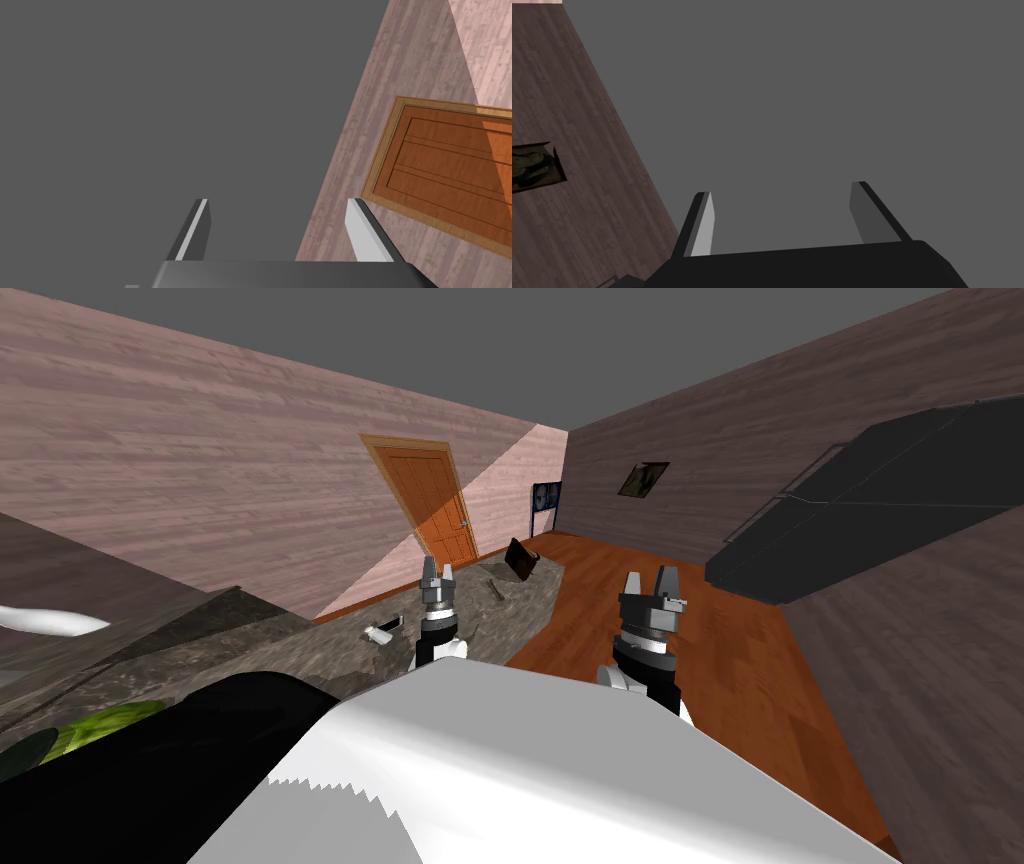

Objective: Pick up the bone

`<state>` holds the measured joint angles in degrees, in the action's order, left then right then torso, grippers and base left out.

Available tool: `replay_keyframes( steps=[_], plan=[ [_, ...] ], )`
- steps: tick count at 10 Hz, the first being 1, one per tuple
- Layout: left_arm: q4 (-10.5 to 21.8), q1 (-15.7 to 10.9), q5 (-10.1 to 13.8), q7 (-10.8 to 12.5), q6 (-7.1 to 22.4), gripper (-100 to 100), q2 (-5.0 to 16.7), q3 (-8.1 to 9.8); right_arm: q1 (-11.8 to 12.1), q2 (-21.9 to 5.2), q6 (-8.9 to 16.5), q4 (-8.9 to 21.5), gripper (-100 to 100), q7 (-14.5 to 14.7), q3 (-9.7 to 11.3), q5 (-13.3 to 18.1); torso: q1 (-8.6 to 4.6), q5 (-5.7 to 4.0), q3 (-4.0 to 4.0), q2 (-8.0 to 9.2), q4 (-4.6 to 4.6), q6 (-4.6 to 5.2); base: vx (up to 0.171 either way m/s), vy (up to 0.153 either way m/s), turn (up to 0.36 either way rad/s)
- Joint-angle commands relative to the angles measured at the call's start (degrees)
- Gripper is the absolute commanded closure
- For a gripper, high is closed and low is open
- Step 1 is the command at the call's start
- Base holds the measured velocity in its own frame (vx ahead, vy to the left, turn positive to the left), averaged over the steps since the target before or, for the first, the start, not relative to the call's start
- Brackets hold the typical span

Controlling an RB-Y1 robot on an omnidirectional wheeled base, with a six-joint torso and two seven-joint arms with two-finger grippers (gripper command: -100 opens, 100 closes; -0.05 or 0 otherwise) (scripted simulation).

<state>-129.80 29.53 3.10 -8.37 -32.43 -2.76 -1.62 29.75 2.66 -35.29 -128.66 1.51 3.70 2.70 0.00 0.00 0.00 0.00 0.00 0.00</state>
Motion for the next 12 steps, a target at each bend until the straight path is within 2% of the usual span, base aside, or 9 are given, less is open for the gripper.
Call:
replay_keyframes(
  steps=[1,3,4,7,8,9,10,11,12],
  plan=[
    [0.08,-0.47,0.19,0.07,0.82,-100,2.86,0.18,0.00,0.00,0.00,0.00,0,0.00,0.00,0.00,0.00,0.00,0.00,0.00,0.00,0.00,-0.033,0.001,-0.021],
    [0.31,-1.60,0.66,0.18,2.82,-100,6.30,0.58,-0.01,0.00,0.00,0.00,0,0.00,0.00,0.00,-0.01,0.00,0.13,0.24,0.05,0.01,-0.102,-0.016,-0.041],
    [0.31,-1.60,0.66,0.18,2.82,-100,6.89,0.58,-0.02,0.00,0.00,0.00,0,0.00,0.00,0.00,-0.05,-0.01,0.23,0.41,0.09,0.01,-0.089,-0.013,-0.020],
    [1.04,-4.37,1.81,0.27,7.75,-100,11.74,1.57,-0.01,0.00,0.00,0.00,0,0.00,0.00,0.00,0.01,0.00,0.21,0.38,0.08,0.01,-0.105,-0.011,-0.064],
    [1.04,-4.37,1.81,0.27,8.01,-100,11.74,1.57,-0.02,0.00,0.00,0.00,0,0.00,0.00,0.00,-0.06,-0.01,0.29,0.50,0.11,0.01,-0.103,-0.028,-0.026],
    [1.42,-5.54,2.30,0.26,10.30,-100,13.03,1.98,-0.01,0.00,0.00,0.00,0,0.00,0.00,0.00,-0.08,-0.02,0.25,0.42,0.10,0.00,-0.104,-0.022,-0.056],
    [1.42,-5.54,2.30,0.26,10.30,-100,13.03,1.98,-0.02,0.00,0.00,0.00,0,0.00,0.00,0.00,-0.06,-0.01,0.24,0.41,0.09,0.01,-0.072,-0.011,-0.029],
    [1.85,-6.83,2.85,0.21,12.59,-100,14.18,2.43,-0.01,0.00,0.00,0.00,0,0.00,0.00,0.00,-0.03,-0.01,0.19,0.30,0.08,0.00,-0.087,-0.022,-0.064],
    [1.85,-6.83,2.85,0.21,12.87,-100,14.18,2.43,-0.01,0.00,0.00,0.00,0,0.00,0.00,0.00,-0.06,-0.01,0.19,0.33,0.07,0.01,-0.076,-0.018,-0.034]
  ],
)
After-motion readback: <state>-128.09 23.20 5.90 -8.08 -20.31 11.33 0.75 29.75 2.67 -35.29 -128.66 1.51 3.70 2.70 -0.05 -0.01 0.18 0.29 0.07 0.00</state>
